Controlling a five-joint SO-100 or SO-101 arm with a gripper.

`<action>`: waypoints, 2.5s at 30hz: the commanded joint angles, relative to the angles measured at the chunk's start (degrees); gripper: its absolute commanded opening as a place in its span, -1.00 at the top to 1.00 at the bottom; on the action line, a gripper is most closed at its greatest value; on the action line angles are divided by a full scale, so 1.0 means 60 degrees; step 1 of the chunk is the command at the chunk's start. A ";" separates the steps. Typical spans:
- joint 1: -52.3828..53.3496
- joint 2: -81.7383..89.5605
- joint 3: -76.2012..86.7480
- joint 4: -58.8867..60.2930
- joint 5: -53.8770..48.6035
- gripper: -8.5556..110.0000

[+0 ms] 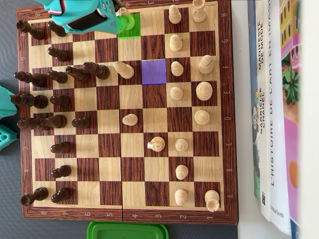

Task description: Play chess

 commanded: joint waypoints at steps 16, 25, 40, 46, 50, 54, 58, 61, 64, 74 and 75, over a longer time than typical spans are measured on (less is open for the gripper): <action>-0.0132 0.0190 -0.0483 -0.0073 0.0029 0.63; -0.0015 0.0981 -0.0381 0.0000 -0.0015 0.63; 0.0645 0.2798 -0.0366 0.0000 -0.0249 0.63; 0.1743 0.4072 -0.0161 -0.0088 -0.1069 0.63; 0.2402 0.5068 0.0337 -0.0088 -0.1377 0.63; 0.3223 0.5933 0.0791 -0.0103 -0.1802 0.63; 0.3984 0.6650 0.1274 -0.0483 -0.2168 0.63; 0.4409 0.7222 0.1890 -0.1128 -0.2314 0.63; 0.4746 0.7881 0.2578 -0.1758 -0.2329 0.63; 0.5552 1.0664 0.5229 -0.3179 -0.2329 0.63; 0.5552 1.0942 0.5508 -0.3369 -0.2329 0.63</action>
